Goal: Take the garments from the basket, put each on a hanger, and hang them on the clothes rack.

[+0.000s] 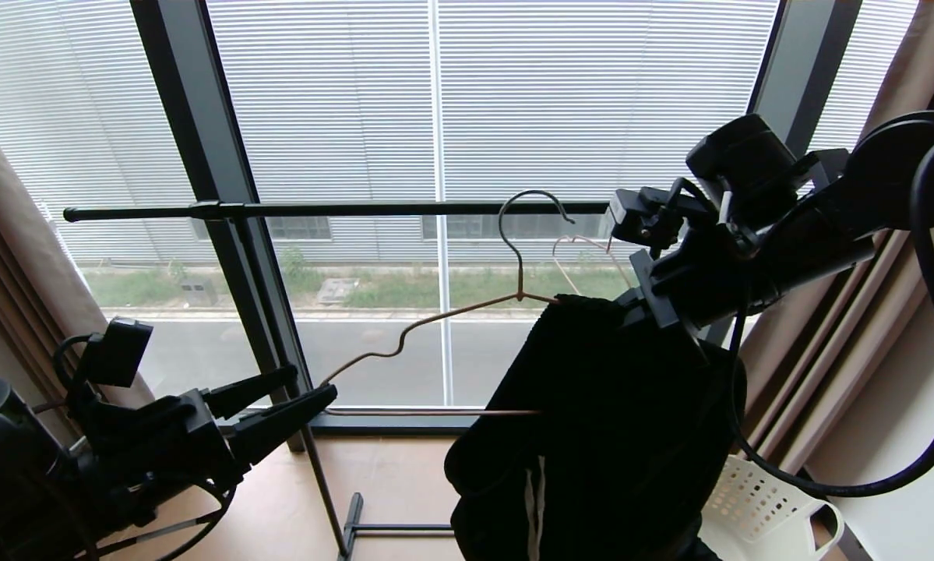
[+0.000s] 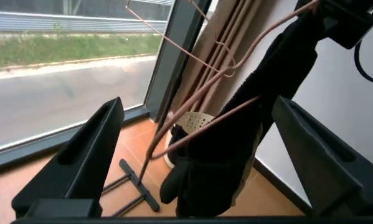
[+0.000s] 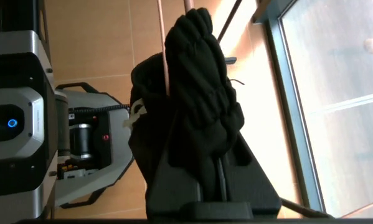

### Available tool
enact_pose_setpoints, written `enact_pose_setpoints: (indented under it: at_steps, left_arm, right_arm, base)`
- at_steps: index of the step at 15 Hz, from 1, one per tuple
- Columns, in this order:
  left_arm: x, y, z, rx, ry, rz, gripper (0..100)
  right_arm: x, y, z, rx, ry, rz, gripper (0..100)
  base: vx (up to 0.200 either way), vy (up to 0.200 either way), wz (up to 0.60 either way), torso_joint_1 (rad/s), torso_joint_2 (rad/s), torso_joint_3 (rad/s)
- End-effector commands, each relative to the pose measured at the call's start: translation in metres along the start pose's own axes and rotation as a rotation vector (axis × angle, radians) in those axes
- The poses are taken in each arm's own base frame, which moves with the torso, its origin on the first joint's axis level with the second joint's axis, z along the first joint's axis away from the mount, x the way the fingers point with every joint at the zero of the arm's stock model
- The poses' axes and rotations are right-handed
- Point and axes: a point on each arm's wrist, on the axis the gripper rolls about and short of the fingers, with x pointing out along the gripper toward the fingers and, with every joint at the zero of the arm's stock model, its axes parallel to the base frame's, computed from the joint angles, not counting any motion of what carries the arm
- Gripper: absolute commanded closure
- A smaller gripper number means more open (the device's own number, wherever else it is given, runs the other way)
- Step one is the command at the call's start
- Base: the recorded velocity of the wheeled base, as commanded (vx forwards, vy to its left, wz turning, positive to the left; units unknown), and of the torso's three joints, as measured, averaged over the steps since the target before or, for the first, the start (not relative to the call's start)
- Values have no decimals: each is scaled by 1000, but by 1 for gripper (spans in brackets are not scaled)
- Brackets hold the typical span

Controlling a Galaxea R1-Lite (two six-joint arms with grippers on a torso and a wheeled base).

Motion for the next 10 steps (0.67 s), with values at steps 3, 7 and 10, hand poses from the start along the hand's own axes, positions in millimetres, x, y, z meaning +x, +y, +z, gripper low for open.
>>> enact_pose_setpoints:
  at_steps: [3, 7, 10]
  left_arm:
    - [-6, 5, -15, -292, 59, 47, 0]
    - [7, -8, -42, -344, 209, -23, 0]
    - [28, -7, -57, -362, 286, -52, 0]
  right_arm:
    - [-17, -1, -1, 17, -39, -27, 100]
    - [-27, 0, 4, 31, -111, -20, 100]
    - [-31, 3, 14, 81, -157, -34, 100]
  base:
    - [0, 0, 0, 0, 0, 0]
    - [0, 0, 0, 0, 0, 0]
    - [0, 0, 0, 0, 0, 0]
